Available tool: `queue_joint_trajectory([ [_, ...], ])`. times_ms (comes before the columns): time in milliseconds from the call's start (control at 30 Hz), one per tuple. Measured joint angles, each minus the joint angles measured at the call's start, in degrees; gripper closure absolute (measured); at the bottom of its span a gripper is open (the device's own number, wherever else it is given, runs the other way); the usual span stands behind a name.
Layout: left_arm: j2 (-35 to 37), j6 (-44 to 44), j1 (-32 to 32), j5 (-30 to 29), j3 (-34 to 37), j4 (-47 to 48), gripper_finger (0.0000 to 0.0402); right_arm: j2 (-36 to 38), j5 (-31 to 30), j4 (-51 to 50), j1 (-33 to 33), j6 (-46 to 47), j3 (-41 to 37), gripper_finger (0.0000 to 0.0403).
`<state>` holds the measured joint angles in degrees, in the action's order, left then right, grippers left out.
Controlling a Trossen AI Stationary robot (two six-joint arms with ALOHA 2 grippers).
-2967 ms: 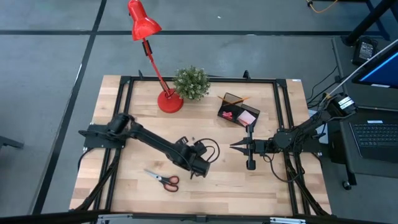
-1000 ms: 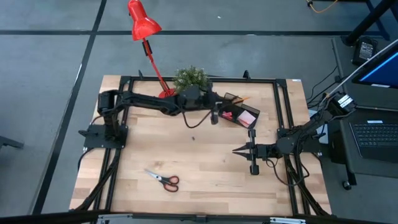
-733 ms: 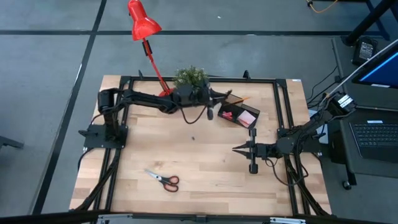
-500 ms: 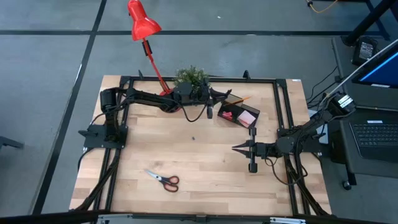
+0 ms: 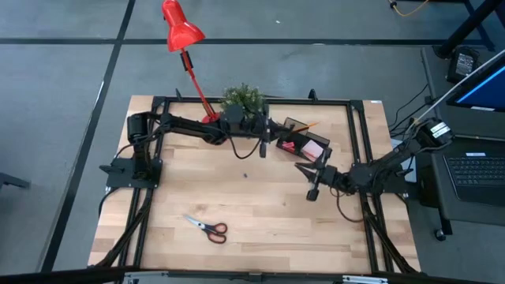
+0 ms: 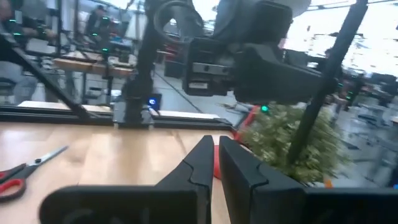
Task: Pick and place office supplies into organizer
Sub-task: Put the black pen into the black desk organizer
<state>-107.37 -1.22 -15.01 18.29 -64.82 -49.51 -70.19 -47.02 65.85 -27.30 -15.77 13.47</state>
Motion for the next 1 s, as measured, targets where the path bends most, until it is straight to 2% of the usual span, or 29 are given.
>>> queue_joint_trajectory([
  [133, 0.0, 0.1, 1.2, 2.8, 0.0, 0.0, 0.0368, 0.0, 6.4, 0.0, 2.2, 0.0, 0.0, 0.0373],
  [267, 0.0, 0.0, 2.6, 3.5, 0.0, 0.0, 0.0368, 0.0, 6.6, 0.0, 4.0, -2.0, 1.0, 0.0367],
  [400, 0.0, -0.5, 3.9, 3.5, 0.0, 0.0, 0.0368, 0.0, 6.6, 0.3, 4.3, -5.9, 3.4, 0.0341],
  [533, 0.0, -1.3, 4.9, 3.5, 0.0, 0.7, 0.0368, 0.0, 5.2, 0.2, 4.3, -9.9, 6.3, 0.0303],
  [733, 0.0, -1.9, 5.7, 2.9, 0.0, 0.7, 0.0369, 0.0, 1.4, -3.2, 4.9, -10.2, 9.8, 0.0252],
  [1000, 0.0, -3.0, 4.8, 2.8, -0.1, 0.9, 0.0369, 0.0, -1.0, -4.6, 3.1, -10.1, 11.5, 0.0217],
])
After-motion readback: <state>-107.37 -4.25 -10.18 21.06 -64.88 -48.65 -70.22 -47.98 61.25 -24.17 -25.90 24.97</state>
